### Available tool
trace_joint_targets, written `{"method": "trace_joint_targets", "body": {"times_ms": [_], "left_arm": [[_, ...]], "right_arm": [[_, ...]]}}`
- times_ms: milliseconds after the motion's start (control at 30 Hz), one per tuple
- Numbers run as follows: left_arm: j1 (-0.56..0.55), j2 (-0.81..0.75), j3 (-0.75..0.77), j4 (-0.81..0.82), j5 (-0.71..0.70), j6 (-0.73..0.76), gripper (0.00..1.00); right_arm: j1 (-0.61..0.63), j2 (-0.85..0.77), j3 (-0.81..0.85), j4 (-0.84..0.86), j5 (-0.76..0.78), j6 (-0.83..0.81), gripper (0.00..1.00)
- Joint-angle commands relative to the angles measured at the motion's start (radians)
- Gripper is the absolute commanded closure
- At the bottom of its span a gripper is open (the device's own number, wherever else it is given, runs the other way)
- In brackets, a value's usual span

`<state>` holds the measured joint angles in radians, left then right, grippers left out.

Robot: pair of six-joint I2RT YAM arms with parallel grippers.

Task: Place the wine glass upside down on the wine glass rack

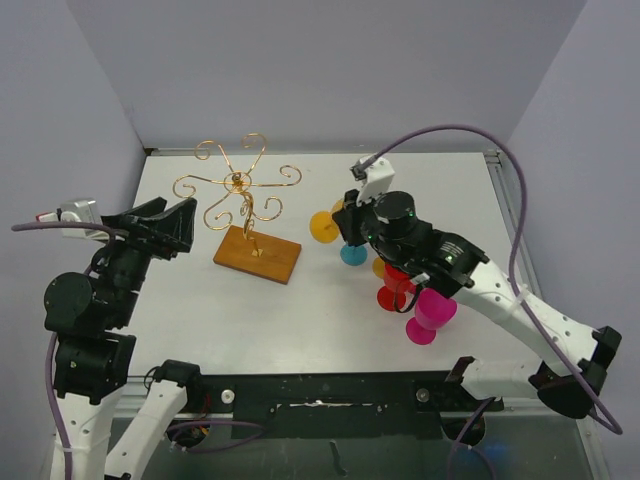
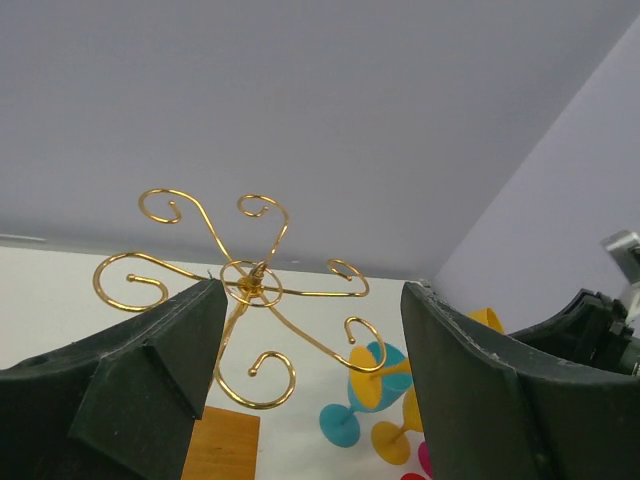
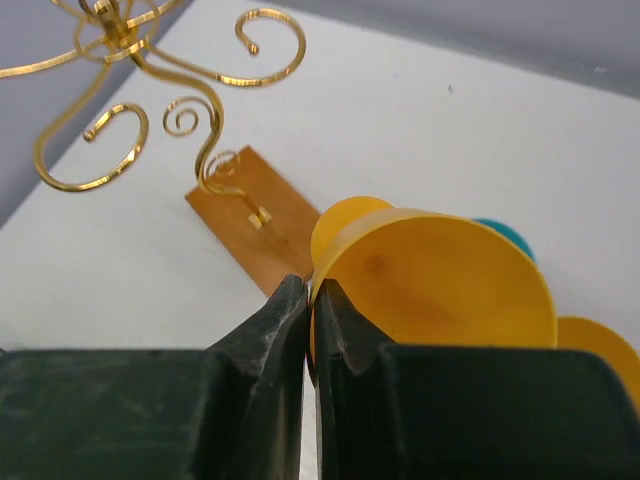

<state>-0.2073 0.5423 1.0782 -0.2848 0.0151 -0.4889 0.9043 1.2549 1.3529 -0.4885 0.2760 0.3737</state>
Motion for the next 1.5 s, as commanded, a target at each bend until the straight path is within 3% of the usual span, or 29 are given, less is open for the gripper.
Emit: {"method": "trace_joint_targets", "body": {"times_ms": [0, 433, 733, 1033, 1467], "left_arm": [[0.003, 0.046, 0.046, 0.143, 0.113, -0.025, 0.31], [0.004, 0.274, 0.197, 0.214, 0.291, -0.325, 0.31], [-0.034, 0.383, 0.092, 0.584, 0.409, -0.692, 0.32], [-0.254, 0.512, 0.095, 0.68, 0.253, -0.77, 0.37], [-0.334, 0.609, 0.081, 0.763, 0.097, -0.837, 0.43]], "right_arm": [[0.001, -0.104, -0.057, 0.216, 0.133, -0.033, 1.0], [0.002, -0.255, -0.166, 0.734, 0.215, -0.12, 1.0], [0.002, -0.233, -0.167, 0.983, 0.052, -0.106, 1.0], [0.002, -0.147, -0.126, 1.066, -0.067, -0.061, 1.0], [0.002, -0.143, -0.152, 1.096, -0.171, 0.008, 1.0]]}}
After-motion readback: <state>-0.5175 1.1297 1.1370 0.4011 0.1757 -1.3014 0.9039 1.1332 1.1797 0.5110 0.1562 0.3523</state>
